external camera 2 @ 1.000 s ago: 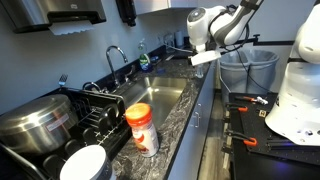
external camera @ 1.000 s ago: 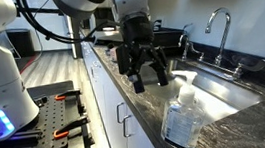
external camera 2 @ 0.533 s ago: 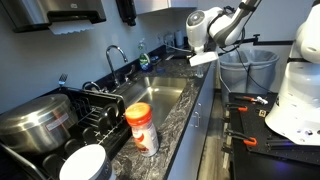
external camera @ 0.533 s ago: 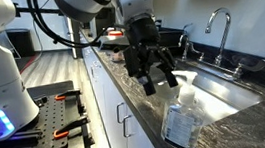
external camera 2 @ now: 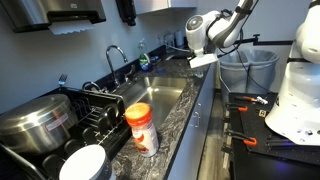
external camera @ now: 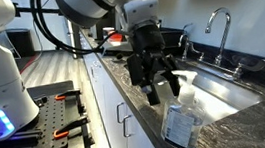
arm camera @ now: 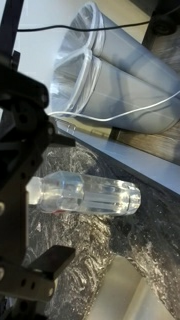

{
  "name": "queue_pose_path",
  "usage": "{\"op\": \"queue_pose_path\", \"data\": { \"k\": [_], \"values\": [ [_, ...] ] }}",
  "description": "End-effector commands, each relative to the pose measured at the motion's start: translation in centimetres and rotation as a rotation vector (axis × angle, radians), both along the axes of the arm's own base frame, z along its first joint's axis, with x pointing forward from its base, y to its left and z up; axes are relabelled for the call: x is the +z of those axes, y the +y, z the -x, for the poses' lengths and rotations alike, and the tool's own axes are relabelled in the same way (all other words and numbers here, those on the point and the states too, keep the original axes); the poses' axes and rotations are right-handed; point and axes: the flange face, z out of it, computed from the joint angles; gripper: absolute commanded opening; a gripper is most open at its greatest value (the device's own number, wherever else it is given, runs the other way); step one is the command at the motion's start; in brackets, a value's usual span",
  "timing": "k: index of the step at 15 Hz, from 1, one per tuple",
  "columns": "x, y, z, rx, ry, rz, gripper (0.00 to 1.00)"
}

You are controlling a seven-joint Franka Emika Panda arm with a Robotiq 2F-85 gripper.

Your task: Move the hand sanitizer backwards.

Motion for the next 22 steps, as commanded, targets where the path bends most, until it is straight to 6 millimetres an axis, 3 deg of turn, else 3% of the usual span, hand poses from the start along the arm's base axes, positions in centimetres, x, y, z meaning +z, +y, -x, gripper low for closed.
{"op": "queue_pose_path", "data": {
  "k": [1, 9, 10, 11, 18, 22],
  "values": [
    [-0.9, -0.7, -1.0, 0.003, -0.004, 0.005, 1.00],
    [-2.1, -1.4, -2.3, 0.009, 0.020, 0.009, 1.00],
    [-2.1, -1.5, -2.4, 0.012, 0.022, 0.011, 0.75],
    [-2.1, -1.6, -2.5, 0.013, 0.022, 0.013, 0.74],
    [-1.1, -2.1, -3.5, 0.009, -0.003, 0.033, 0.20],
    [0.2, -2.0, -3.7, -0.037, -0.053, 0.035, 0.17]
  ]
}}
